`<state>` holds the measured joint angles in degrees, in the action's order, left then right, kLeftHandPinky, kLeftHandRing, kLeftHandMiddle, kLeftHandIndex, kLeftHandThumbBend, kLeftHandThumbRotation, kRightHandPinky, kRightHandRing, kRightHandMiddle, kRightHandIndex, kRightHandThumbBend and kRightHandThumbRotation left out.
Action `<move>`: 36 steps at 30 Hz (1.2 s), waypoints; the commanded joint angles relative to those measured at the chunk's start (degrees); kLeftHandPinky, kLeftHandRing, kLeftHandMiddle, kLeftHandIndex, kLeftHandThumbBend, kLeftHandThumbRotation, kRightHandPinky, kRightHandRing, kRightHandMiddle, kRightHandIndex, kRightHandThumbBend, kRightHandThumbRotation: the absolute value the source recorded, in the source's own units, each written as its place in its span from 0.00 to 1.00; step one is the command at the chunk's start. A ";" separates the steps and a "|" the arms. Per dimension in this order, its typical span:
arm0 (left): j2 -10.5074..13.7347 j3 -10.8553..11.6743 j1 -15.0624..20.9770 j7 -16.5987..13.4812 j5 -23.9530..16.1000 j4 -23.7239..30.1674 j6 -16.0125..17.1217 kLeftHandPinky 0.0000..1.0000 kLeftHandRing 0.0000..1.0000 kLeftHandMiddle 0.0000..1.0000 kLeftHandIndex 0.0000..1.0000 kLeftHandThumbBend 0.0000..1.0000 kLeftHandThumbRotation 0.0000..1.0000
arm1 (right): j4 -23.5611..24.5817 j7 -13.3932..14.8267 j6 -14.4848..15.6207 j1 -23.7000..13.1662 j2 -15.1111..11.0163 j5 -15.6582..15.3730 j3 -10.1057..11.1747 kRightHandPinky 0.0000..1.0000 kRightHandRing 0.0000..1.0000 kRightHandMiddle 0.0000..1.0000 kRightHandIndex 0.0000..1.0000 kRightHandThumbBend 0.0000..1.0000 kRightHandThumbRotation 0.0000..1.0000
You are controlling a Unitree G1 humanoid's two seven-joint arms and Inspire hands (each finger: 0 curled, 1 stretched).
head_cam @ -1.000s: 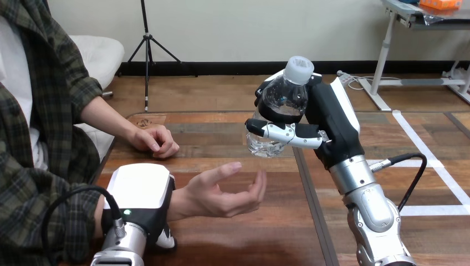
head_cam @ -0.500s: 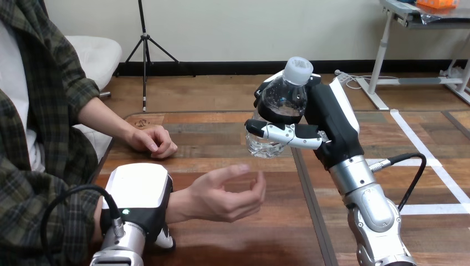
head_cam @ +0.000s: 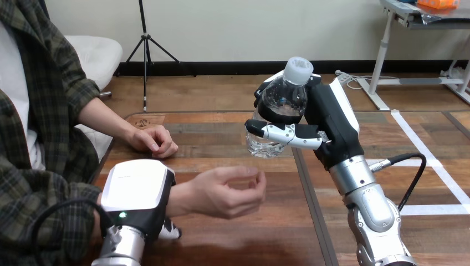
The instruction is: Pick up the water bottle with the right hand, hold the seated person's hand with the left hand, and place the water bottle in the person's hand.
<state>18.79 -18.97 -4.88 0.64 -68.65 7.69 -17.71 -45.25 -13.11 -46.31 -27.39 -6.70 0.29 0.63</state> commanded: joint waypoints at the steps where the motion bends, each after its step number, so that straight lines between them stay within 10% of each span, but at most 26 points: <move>1: 0.21 1.85 0.52 -6.39 3.09 -2.12 2.43 0.29 0.34 0.40 0.45 0.91 0.00 | 3.20 -0.05 -0.57 -3.74 0.00 1.92 1.12 0.40 0.44 0.47 0.47 0.67 0.00; 36: -0.01 2.53 1.04 -31.00 17.54 -11.37 22.80 0.30 0.35 0.40 0.44 0.81 0.00 | 2.23 0.72 -1.28 -4.00 -0.51 1.06 1.13 0.41 0.45 0.48 0.47 0.68 0.00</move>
<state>19.68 -15.33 -5.24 -28.27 -52.13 -2.13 2.19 -45.25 -13.34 -46.30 -27.39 -6.77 0.98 0.70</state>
